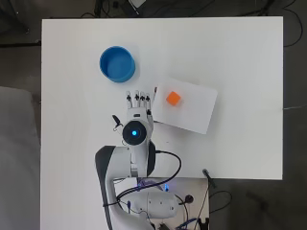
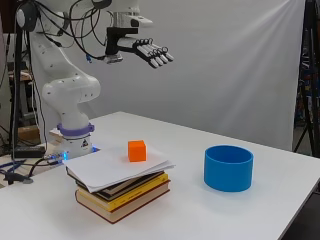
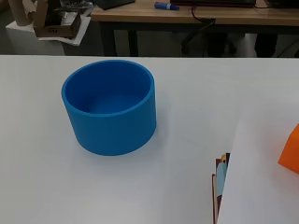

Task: Teleoperate dual arm-hand system to pick and place objects

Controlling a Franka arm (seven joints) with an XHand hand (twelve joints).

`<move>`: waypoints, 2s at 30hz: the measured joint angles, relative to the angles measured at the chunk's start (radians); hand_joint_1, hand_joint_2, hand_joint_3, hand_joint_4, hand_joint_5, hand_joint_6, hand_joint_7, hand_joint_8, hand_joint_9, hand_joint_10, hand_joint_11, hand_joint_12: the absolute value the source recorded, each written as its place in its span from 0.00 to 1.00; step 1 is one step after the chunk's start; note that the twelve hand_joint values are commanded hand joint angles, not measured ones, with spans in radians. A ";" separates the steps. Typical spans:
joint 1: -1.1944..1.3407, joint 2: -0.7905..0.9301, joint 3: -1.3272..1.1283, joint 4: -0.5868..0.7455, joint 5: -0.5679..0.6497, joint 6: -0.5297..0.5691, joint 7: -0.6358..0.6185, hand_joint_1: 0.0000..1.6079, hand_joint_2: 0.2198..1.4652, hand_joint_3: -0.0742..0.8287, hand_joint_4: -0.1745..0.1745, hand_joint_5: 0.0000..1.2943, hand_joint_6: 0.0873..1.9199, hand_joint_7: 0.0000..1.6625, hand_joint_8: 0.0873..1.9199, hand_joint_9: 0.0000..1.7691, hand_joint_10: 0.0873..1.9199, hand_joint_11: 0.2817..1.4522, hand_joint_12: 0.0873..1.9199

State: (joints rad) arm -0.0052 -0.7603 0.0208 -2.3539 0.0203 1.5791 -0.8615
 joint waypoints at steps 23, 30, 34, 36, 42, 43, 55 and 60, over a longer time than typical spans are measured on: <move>-0.069 0.129 -0.313 -0.209 0.015 0.308 0.103 0.02 0.62 0.08 0.64 0.06 0.00 0.12 0.00 0.17 0.00 0.14 0.00; -0.061 0.352 -0.399 -0.179 0.030 0.398 -0.011 0.02 0.65 0.09 0.57 0.10 0.00 0.15 0.00 0.19 0.00 0.13 0.00; -0.056 0.419 -0.402 -0.181 0.046 0.464 -0.097 0.02 0.65 0.08 0.56 0.14 0.00 0.18 0.00 0.20 0.00 0.14 0.00; -0.054 0.419 -0.380 -0.193 0.043 0.486 -0.096 0.01 0.65 0.08 0.55 0.14 0.00 0.18 0.00 0.21 0.00 0.14 0.00; -0.050 0.418 -0.348 -0.212 0.066 0.475 -0.082 0.03 0.64 0.08 0.54 0.11 0.00 0.17 0.00 0.20 0.00 0.14 0.00; -0.049 0.419 -0.350 -0.213 0.085 0.470 -0.086 0.03 0.64 0.08 0.54 0.11 0.00 0.16 0.00 0.20 0.00 0.14 0.00; -0.065 0.407 -0.363 -0.267 0.176 0.519 -0.005 0.00 0.65 0.09 0.54 0.11 0.00 0.16 0.00 0.22 0.00 0.15 0.00; -0.079 0.310 -0.311 -0.328 0.113 0.594 0.010 0.03 0.66 0.08 0.57 0.20 0.00 0.20 0.00 0.22 0.00 0.15 0.00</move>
State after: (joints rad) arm -0.0841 -0.4507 -0.2898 -2.6823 0.1336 2.1734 -0.8516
